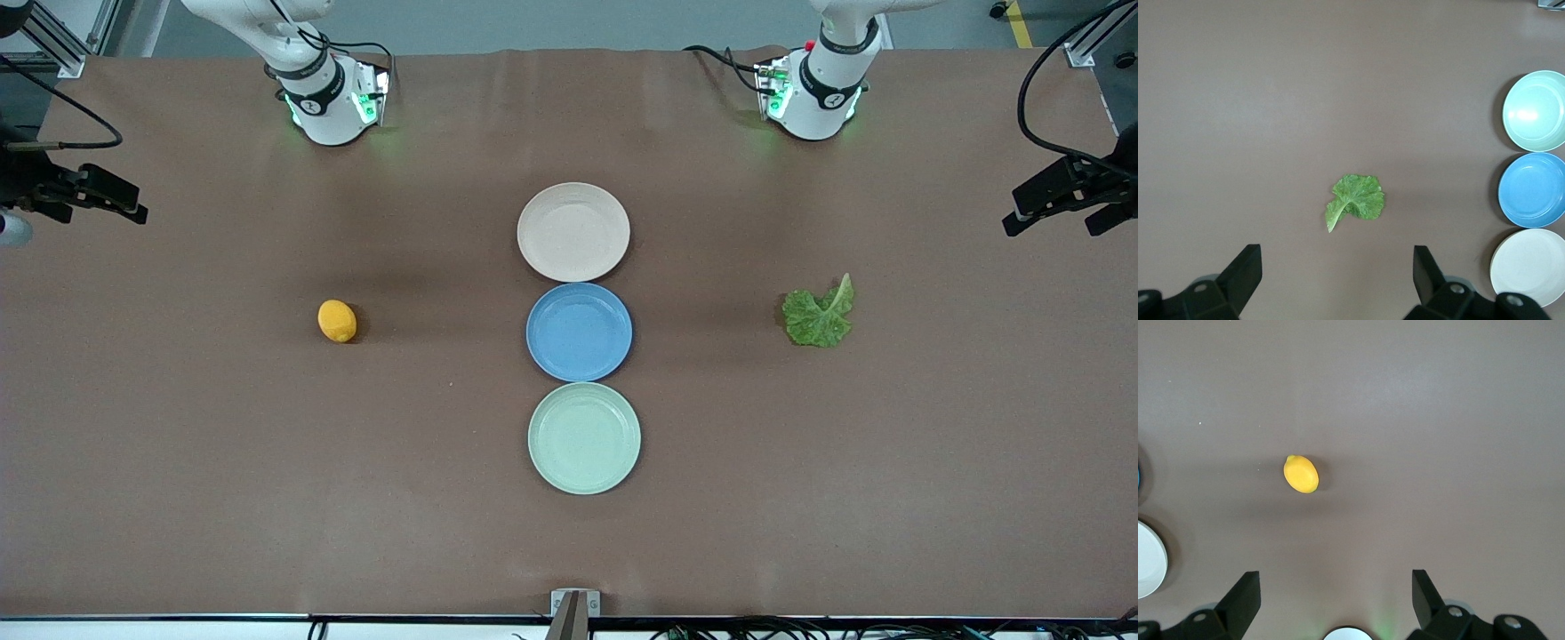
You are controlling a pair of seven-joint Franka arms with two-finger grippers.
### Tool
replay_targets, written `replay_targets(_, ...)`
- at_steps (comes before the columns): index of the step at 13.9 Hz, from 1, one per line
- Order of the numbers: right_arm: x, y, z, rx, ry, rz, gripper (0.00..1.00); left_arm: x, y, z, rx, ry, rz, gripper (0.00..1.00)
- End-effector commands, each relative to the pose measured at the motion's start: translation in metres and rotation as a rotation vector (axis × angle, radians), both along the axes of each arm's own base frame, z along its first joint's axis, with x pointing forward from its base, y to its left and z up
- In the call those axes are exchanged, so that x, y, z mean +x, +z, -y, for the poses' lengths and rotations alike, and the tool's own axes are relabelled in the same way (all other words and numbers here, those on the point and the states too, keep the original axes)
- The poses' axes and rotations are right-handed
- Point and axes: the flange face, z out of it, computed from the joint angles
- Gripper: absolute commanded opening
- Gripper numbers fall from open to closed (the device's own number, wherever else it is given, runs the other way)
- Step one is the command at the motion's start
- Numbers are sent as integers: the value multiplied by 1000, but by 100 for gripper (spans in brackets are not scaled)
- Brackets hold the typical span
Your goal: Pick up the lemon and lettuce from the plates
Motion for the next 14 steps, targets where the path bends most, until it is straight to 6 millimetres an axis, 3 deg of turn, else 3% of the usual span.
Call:
replay_targets(1, -7, 1, -2, 16, -9, 14, 100, -3, 8, -3, 21, -20, 3, 100)
replay_targets(12, -2, 8, -3, 16, -7, 65, 100, -3, 8, -1, 21, -22, 4, 100)
replay_targets(14, 2, 6, -13, 15, 11, 81, 100, -3, 8, -1, 20, -20, 6, 100)
